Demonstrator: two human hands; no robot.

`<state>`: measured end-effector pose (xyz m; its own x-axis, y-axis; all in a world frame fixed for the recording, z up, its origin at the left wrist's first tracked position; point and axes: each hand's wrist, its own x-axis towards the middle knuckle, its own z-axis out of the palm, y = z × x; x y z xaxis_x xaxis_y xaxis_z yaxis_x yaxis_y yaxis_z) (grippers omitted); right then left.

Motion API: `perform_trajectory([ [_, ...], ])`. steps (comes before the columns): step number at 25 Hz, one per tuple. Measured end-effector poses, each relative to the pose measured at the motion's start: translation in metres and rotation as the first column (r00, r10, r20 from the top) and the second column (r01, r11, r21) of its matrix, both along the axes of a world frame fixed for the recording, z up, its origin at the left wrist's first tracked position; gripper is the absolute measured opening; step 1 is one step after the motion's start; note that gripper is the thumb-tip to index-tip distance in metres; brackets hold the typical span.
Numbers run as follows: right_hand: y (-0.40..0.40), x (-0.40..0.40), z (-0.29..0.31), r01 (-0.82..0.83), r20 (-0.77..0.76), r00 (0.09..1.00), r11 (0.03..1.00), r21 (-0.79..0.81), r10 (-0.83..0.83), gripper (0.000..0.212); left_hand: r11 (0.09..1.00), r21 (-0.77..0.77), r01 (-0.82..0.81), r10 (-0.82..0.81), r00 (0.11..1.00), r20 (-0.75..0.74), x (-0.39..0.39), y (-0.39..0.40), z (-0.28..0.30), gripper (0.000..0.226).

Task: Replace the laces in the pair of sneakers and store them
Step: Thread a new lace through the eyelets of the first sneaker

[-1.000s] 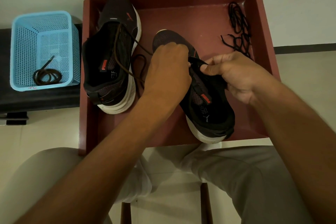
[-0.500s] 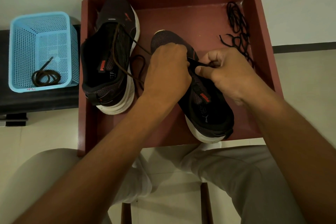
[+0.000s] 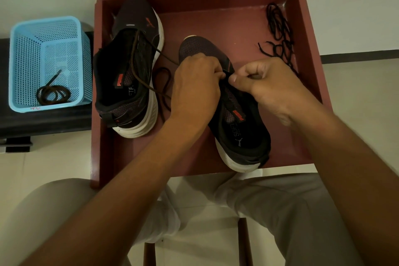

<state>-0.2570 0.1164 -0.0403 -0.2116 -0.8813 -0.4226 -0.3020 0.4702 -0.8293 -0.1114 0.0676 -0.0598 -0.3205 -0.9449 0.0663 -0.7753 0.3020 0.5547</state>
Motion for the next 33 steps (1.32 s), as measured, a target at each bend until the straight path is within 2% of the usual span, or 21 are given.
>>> perform_trajectory([
  [2, -0.004, -0.006, 0.001, 0.048, 0.058, 0.997, 0.998, 0.042, -0.051, 0.024, 0.999, 0.047, 0.017, -0.015, 0.999, -0.029, 0.003, -0.001, 0.002, 0.010],
  [6, -0.008, -0.006, -0.002, 0.054, -0.078, 0.995, 0.999, 0.004, -0.054, 0.010, 0.987, 0.163, 0.003, 0.012, 0.995, -0.095, 0.010, -0.003, 0.005, 0.018],
  [12, -0.007, 0.003, -0.002, 0.041, -0.067, 0.997, 0.999, -0.009, -0.042, 0.011, 0.987, 0.151, -0.046, 0.080, 0.971, -0.227, 0.006, -0.004, 0.005, 0.018],
  [17, -0.009, -0.003, -0.001, 0.072, -0.048, 0.996, 0.997, -0.016, -0.073, 0.006, 0.992, 0.129, -0.019, 0.049, 0.971, -0.234, 0.004, -0.002, 0.006, 0.028],
  [21, -0.011, -0.015, 0.005, 0.070, -0.027, 0.997, 0.997, 0.026, -0.069, 0.007, 0.998, 0.054, 0.036, -0.027, 0.988, -0.153, 0.013, -0.005, 0.009, 0.045],
  [27, -0.011, -0.028, 0.011, 0.229, -0.034, 0.973, 0.970, 0.084, -0.227, 0.008, 0.998, 0.051, 0.030, -0.024, 0.993, -0.117, 0.018, -0.007, 0.008, 0.048],
  [30, -0.006, -0.037, 0.013, 0.317, -0.178, 0.935, 0.948, 0.033, -0.307, 0.013, 0.999, 0.030, 0.022, -0.020, 0.997, -0.078, 0.018, -0.006, 0.012, 0.047],
  [33, -0.001, -0.040, 0.010, 0.191, -0.410, 0.895, 0.982, -0.003, -0.175, 0.011, 0.999, -0.041, 0.033, -0.031, 0.998, 0.048, 0.018, -0.005, 0.018, 0.050],
])
